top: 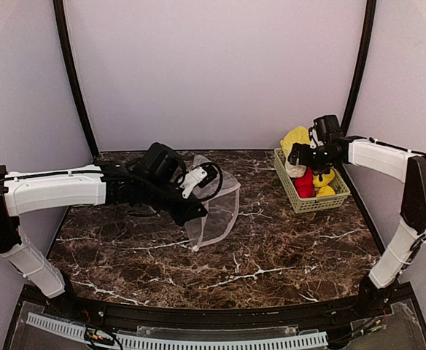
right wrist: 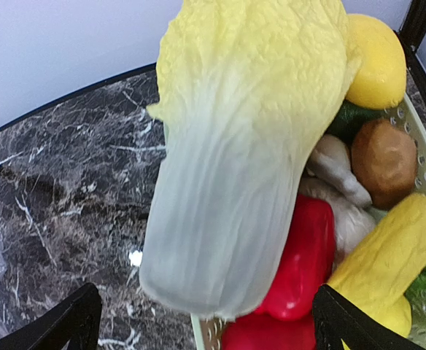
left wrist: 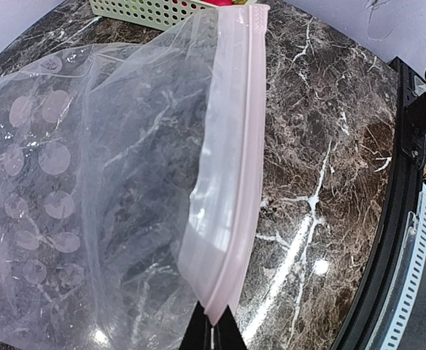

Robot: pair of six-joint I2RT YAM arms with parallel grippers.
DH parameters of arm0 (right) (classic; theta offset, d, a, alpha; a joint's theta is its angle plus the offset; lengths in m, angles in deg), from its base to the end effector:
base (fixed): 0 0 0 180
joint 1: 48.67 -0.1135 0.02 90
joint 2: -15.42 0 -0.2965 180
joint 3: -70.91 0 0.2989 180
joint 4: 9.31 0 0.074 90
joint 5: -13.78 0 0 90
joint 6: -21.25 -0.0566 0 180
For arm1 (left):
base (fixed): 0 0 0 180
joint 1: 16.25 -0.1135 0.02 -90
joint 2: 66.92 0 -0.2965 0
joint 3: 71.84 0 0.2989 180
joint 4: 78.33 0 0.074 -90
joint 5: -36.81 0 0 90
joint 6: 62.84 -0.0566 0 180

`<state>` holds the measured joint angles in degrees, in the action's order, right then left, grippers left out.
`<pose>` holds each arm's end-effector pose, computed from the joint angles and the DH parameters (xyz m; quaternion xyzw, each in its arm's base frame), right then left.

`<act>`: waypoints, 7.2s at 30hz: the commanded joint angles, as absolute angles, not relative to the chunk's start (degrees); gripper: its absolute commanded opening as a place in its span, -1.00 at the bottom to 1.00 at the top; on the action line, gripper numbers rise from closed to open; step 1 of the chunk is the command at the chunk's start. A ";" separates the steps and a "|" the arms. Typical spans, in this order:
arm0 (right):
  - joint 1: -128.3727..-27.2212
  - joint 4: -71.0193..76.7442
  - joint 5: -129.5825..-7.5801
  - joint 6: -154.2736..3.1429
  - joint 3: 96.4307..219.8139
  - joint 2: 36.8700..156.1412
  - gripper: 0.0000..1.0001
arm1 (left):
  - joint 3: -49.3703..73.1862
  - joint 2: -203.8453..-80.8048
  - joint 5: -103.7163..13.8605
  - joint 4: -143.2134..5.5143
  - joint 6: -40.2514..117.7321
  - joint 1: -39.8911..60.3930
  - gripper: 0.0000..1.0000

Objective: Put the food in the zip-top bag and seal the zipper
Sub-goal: Pick up the fake vegetable from the bin, then place the fake vegetable in the zipper food storage bag.

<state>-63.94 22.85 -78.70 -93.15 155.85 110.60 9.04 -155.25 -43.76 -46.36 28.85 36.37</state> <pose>0.4225 0.1128 0.2676 0.0815 0.9111 0.1183 0.3862 0.2403 -0.3299 0.2887 0.4191 0.7985 -0.2604 0.3449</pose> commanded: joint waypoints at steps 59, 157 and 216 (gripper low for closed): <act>-83.06 13.14 -36.10 -94.20 135.38 66.15 -0.66 | 12.32 -150.89 -24.98 -45.61 33.29 26.84 -0.99; -108.35 37.19 -63.65 -77.31 141.89 95.74 -0.93 | 13.83 -155.47 -10.02 -45.92 35.10 25.34 -0.99; -105.77 16.23 -73.51 -99.74 153.14 108.81 0.18 | 13.47 -156.70 -8.97 -46.82 36.34 26.85 -0.99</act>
